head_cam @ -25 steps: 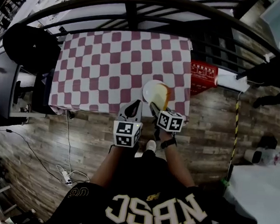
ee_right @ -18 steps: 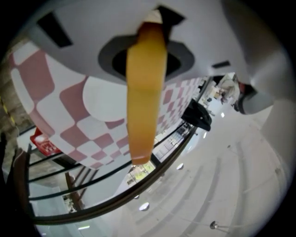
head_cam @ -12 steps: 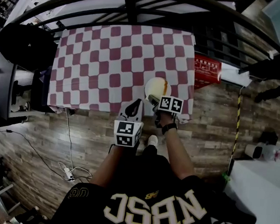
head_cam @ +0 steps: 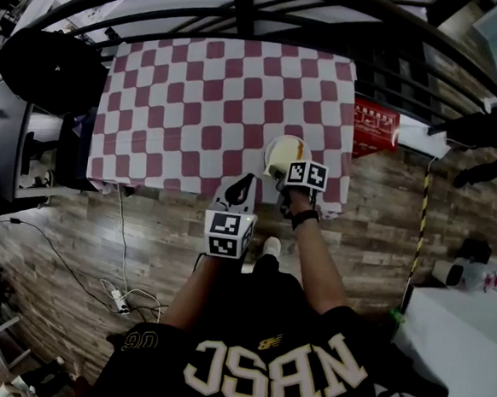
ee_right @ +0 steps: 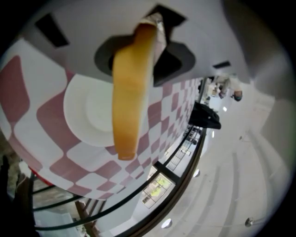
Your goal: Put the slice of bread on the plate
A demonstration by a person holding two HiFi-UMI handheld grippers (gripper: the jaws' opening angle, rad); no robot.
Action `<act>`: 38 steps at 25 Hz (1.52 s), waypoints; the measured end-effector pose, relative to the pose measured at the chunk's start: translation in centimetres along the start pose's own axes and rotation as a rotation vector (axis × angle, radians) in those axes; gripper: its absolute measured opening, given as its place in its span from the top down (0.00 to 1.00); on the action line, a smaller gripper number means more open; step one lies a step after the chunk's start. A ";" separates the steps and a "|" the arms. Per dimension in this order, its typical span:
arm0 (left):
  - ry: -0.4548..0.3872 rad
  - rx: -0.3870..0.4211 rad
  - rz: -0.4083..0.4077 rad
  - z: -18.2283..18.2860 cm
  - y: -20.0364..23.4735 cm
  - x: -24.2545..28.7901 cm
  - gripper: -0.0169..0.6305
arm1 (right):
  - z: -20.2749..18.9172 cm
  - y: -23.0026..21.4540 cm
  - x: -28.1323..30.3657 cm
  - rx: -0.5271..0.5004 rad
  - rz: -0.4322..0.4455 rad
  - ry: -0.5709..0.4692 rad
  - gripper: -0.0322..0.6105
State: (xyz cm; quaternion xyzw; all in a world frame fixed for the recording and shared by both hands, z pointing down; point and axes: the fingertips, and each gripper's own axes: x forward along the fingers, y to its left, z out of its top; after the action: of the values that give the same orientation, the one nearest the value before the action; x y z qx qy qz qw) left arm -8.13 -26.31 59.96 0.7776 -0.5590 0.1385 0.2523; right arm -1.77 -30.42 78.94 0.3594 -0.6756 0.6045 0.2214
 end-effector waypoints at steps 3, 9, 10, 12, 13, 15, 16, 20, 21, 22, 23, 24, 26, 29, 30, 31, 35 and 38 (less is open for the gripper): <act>0.011 -0.028 -0.007 -0.2 0.2 -0.1 0.93 | 0.6 -0.9 -0.3 -0.033 -0.077 -0.015 0.70; 0.039 -0.061 -0.034 -1.0 -0.3 -0.1 0.93 | 1.8 -2.4 -1.2 -0.204 -0.233 -0.032 0.54; 0.044 -0.067 -0.040 -1.1 -0.5 -0.2 0.93 | 2.1 -2.7 -1.5 -0.236 -0.260 -0.048 0.51; 0.056 -0.086 -0.062 -1.3 -0.9 -0.2 0.93 | 3.0 -3.3 -2.5 -0.289 -0.326 -0.095 0.45; 0.061 -0.094 -0.071 -1.4 -1.1 -0.2 0.93 | 3.5 -3.6 -3.1 -0.315 -0.360 -0.120 0.43; 0.067 -0.099 -0.080 -1.6 -1.3 -0.3 0.93 | 4.3 -4.0 -4.1 -0.368 -0.413 -0.157 0.37; 0.070 -0.099 -0.083 -1.7 -1.4 -0.3 0.93 | 4.6 -4.2 -4.5 -0.389 -0.428 -0.169 0.36; 0.071 -0.095 -0.095 -2.0 -2.1 -0.5 0.93 | 4.9 -3.6 -6.1 -0.454 -0.425 -0.207 0.34; 0.069 -0.094 -0.097 -1.9 -2.2 -0.5 0.93 | 4.9 -3.0 -6.6 -0.471 -0.410 -0.223 0.35; 0.065 -0.094 -0.098 -1.8 -2.3 -0.5 0.93 | 4.8 -2.2 -7.2 -0.489 -0.396 -0.242 0.34; 0.060 -0.093 -0.100 -1.6 -2.3 -0.5 0.93 | 4.7 -1.4 -7.8 -0.507 -0.382 -0.265 0.35; 0.054 -0.092 -0.101 -1.5 -2.4 -0.4 0.93 | 4.6 -0.6 -8.5 -0.522 -0.366 -0.290 0.35; 0.040 -0.088 -0.100 -1.0 -2.3 -0.4 0.93 | 4.0 1.2 -9.6 -0.537 -0.323 -0.342 0.35; 0.006 -0.083 -0.092 0.1 -2.0 -0.9 0.93 | 2.7 3.8 -11.5 -0.542 -0.261 -0.389 0.36; -0.008 -0.080 -0.088 0.5 -1.9 -1.1 0.93 | 2.3 4.7 -12.3 -0.549 -0.253 -0.402 0.38; -0.023 -0.077 -0.084 1.0 -1.9 -1.3 0.93 | 2.0 5.5 -13.2 -0.561 -0.249 -0.419 0.43; -0.094 -0.037 -0.070 3.2 -2.0 -2.5 0.93 | 1.7 9.2 -17.6 -0.630 -0.241 -0.542 0.74; -0.163 0.019 -0.059 5.3 -2.6 -3.9 0.93 | 1.5 12.4 -20.7 -0.657 -0.190 -0.651 0.90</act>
State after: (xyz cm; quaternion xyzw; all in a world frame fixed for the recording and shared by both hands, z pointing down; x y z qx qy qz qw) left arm -7.40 -25.47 53.00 0.8048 -0.5532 0.0724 0.2025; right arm 2.39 -27.26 55.33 0.5013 -0.8295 0.1916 0.1547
